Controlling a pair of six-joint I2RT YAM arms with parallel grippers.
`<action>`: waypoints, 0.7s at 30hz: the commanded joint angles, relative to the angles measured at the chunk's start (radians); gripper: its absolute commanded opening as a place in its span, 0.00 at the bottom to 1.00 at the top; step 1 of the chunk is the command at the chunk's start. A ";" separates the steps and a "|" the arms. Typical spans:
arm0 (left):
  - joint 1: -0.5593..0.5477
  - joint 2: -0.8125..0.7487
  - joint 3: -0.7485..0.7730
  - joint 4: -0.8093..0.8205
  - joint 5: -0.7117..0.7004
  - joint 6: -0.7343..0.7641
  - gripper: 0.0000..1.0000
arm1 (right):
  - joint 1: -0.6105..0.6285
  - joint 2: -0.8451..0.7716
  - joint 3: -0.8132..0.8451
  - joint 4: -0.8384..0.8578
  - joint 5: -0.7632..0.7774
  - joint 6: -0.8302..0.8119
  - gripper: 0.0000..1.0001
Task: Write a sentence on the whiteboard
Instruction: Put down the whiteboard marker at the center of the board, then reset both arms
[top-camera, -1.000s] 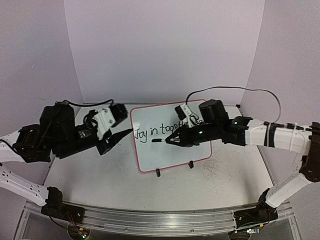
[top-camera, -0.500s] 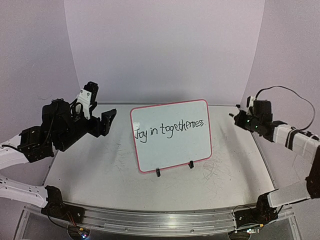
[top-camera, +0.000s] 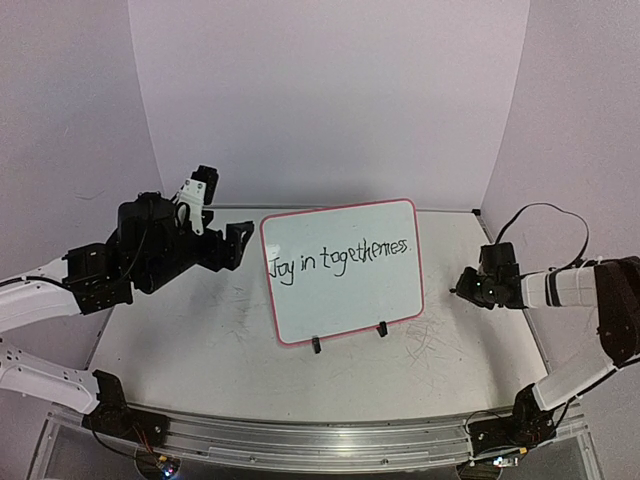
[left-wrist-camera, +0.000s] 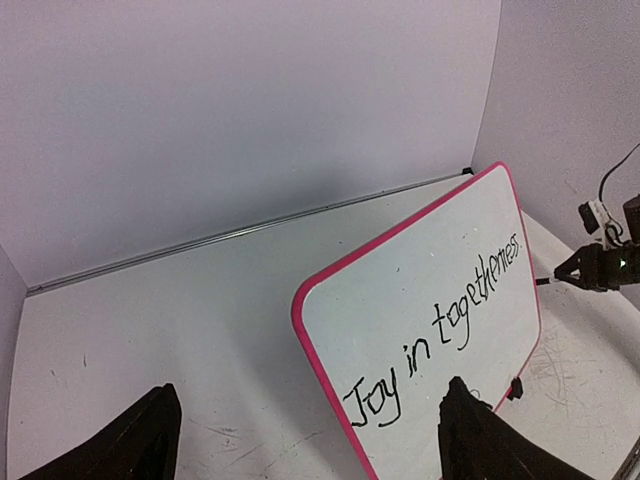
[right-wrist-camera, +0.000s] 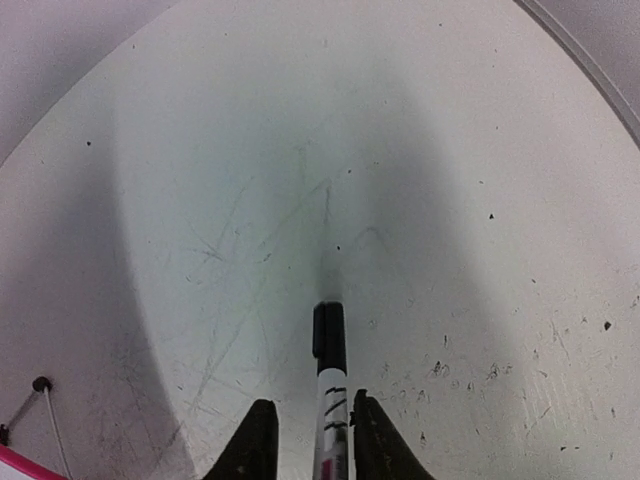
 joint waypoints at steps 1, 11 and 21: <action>0.017 -0.003 0.071 0.053 0.012 -0.023 0.91 | 0.019 0.003 -0.020 0.050 0.028 0.039 0.34; 0.017 -0.008 0.175 0.046 -0.026 0.088 0.97 | 0.018 -0.388 0.104 -0.223 0.126 -0.117 0.79; 0.019 -0.059 0.328 0.050 -0.042 0.167 0.99 | 0.019 -0.826 0.418 -0.365 0.082 -0.351 0.98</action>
